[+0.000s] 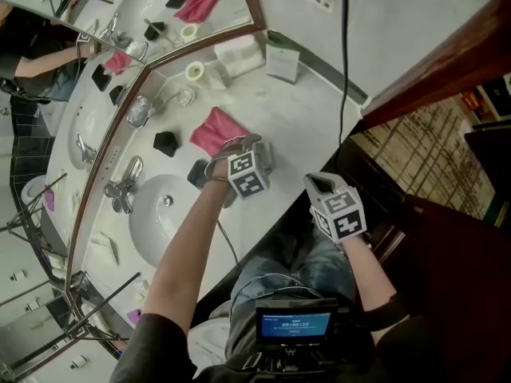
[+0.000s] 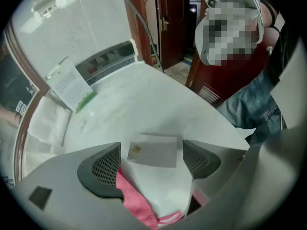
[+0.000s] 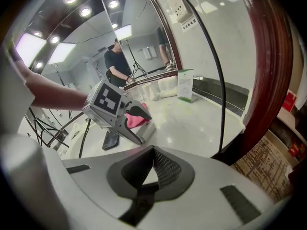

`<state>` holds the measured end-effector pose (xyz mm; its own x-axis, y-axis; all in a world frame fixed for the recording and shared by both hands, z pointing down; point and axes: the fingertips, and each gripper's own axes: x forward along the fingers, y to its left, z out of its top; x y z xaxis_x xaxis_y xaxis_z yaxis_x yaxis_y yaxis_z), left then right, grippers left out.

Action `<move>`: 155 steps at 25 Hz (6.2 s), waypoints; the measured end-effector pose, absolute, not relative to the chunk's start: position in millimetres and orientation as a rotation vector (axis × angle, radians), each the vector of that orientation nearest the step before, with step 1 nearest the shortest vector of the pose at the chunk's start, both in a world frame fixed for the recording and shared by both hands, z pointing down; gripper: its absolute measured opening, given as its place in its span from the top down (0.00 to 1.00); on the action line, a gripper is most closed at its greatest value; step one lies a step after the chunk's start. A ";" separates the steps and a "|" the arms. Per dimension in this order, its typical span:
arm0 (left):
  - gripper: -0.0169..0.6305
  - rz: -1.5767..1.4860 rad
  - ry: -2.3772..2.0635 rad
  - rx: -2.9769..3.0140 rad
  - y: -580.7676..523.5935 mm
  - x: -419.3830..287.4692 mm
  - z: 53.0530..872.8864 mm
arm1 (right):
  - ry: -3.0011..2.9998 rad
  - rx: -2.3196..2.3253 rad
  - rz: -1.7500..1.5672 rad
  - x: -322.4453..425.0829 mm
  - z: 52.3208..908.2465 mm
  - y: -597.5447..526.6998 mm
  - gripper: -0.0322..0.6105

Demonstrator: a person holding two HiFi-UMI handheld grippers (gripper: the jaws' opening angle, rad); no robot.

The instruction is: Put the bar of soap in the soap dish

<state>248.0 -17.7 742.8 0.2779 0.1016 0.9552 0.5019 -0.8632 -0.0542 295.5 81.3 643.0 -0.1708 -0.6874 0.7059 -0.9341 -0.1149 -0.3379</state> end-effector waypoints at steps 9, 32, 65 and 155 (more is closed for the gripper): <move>0.50 -1.590 -0.471 -2.283 -20.2 262.8 737.5 | -1.853 1.814 1.184 301.9 646.2 84.5 0.92; 0.50 -1.201 0.207 -2.773 -41.8 221.6 572.1 | -1.986 1.709 0.970 288.9 576.1 22.8 0.92; 0.50 -0.867 1.778 -2.718 -115.4 -73.4 480.0 | -2.295 1.139 0.644 148.8 530.2 -112.0 0.92; 0.97 -0.556 1.607 -2.835 -120.9 -94.4 389.4 | -2.378 1.100 0.499 56.6 477.9 -112.8 0.92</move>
<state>-94.4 -120.9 389.4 0.4747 -0.8005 0.3659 -0.8555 -0.5173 -0.0218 56.6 -112.8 477.9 -0.5683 -0.6094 0.5529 -0.7803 0.6124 -0.1269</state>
